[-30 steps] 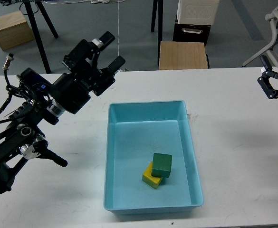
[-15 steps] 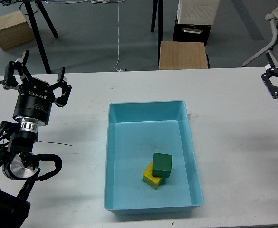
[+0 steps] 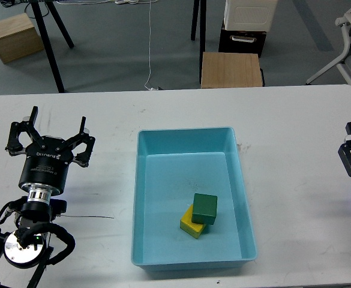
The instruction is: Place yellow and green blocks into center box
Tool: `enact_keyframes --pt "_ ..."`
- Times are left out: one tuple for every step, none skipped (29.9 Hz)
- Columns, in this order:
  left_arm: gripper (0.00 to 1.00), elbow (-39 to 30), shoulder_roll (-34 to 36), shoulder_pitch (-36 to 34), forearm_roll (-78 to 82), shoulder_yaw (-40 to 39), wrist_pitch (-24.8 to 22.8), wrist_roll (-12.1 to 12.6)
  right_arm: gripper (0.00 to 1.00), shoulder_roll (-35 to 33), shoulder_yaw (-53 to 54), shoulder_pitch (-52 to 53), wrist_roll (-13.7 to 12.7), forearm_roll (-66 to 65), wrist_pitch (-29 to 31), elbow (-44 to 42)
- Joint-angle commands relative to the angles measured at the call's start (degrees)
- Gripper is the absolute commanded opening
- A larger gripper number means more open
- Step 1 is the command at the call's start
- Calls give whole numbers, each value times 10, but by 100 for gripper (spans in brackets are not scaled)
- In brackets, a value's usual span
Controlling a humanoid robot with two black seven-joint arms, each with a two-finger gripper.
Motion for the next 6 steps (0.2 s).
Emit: enact_keyframes --pt "100 -22 -17 25 0 0 -13 -2 99 39 0 -16 1 3 5 0" --pt "100 -24 -17 29 0 0 -20 -3 99 44 0 -18 1 3 5 0" --pt "100 -24 -17 30 0 1 -24 -5 99 47 0 -20 2 3 5 0" --pt "100 -24 -17 30 0 1 -25 -5 99 48 0 -20 3 2 5 0" --pt "100 -24 -17 30 0 1 -25 -5 99 48 0 -20 3 2 4 -1" --pt "100 -23 -17 30 0 1 -25 -5 99 48 0 -20 3 2 4 -1"
